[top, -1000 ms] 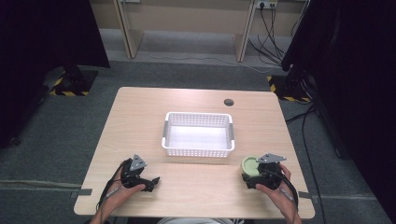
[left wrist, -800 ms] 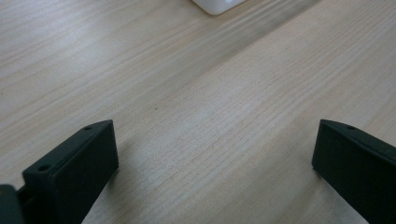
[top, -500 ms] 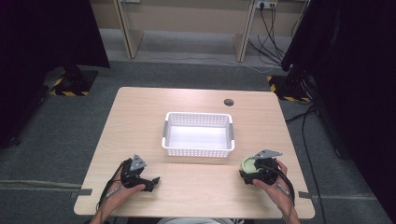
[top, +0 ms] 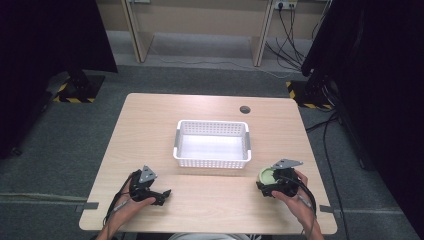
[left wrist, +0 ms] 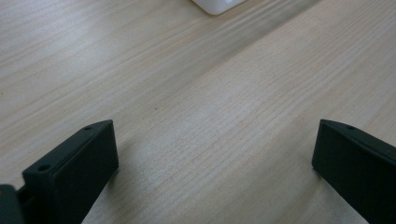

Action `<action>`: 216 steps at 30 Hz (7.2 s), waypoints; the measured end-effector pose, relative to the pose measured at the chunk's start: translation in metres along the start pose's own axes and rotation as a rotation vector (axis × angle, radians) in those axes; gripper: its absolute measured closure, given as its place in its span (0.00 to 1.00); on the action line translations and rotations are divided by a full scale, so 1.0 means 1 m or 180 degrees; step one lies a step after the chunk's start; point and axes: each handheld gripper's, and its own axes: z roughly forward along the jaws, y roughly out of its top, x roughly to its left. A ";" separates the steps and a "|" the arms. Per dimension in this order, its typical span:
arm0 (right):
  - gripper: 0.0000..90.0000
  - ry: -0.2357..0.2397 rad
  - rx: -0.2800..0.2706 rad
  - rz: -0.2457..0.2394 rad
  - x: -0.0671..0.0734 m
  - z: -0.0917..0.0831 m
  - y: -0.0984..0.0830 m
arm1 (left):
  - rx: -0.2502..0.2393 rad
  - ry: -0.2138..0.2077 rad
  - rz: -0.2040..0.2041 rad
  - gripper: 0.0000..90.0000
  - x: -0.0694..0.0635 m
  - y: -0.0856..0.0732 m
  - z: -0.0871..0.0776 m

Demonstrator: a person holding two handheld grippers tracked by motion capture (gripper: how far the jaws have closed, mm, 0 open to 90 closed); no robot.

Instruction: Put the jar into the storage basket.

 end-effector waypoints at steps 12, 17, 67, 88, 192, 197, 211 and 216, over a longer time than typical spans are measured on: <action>0.12 0.0056 -0.0051 -0.0195 0.004 -0.012 0.023 | 0.0001 0.0000 0.0000 0.00 0.000 0.000 0.000; 0.12 0.0112 -0.0087 -0.0274 0.011 -0.011 0.035 | -0.0001 0.0000 -0.0001 0.00 0.000 0.000 0.000; 0.12 0.0684 -0.0065 -0.0843 0.078 0.014 0.122 | 0.0000 -0.0001 0.0000 0.00 0.000 0.000 0.000; 0.12 0.0730 -0.0020 -0.0827 0.080 0.018 0.161 | 0.0000 -0.0001 -0.0001 0.00 0.000 0.000 0.000; 0.12 0.0149 0.0329 -0.0124 0.057 0.163 0.206 | -0.0009 -0.0005 -0.0007 0.00 0.000 0.000 0.000; 0.11 0.0138 0.0353 -0.0160 0.058 0.164 0.205 | -0.0009 -0.0006 -0.0008 0.00 0.000 0.000 0.000; 0.08 0.0223 0.0252 -0.0089 0.054 0.146 0.199 | -0.0009 -0.0006 -0.0007 0.00 0.000 0.000 0.000; 0.08 0.0246 0.0191 -0.0104 0.053 0.136 0.198 | -0.0009 -0.0005 -0.0007 0.00 0.000 0.000 0.000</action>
